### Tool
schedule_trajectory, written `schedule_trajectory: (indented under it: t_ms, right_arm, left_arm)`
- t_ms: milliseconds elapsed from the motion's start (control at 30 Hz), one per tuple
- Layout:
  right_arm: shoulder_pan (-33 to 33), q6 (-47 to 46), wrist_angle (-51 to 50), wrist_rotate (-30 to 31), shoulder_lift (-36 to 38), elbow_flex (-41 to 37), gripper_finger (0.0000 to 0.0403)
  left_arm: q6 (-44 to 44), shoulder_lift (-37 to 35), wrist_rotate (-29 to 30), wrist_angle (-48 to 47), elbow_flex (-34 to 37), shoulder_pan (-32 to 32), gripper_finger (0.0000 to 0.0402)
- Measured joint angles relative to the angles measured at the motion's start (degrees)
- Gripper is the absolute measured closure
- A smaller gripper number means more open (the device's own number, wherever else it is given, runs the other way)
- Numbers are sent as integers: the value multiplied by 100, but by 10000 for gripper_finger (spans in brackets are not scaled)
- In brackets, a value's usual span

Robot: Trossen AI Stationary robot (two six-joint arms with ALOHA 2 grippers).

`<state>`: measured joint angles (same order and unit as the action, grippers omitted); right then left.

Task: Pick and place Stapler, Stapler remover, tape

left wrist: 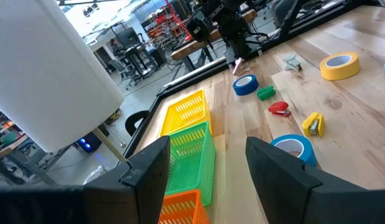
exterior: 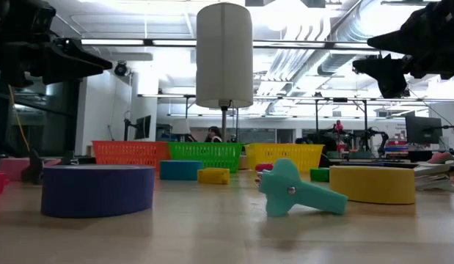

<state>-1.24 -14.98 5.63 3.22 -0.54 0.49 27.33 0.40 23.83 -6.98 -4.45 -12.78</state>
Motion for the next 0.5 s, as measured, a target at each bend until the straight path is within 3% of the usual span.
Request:
schedule_trajectory:
  t_ms: [367, 500]
  right_arm:
    - [0, -2, 0, 0, 0, -2, 151]
    - [1, -578, -2, 0, 1, 0, 151]
  left_arm:
    - [0, -1, 0, 1, 0, -1, 195]
    - [0, -1, 0, 1, 0, -2, 195]
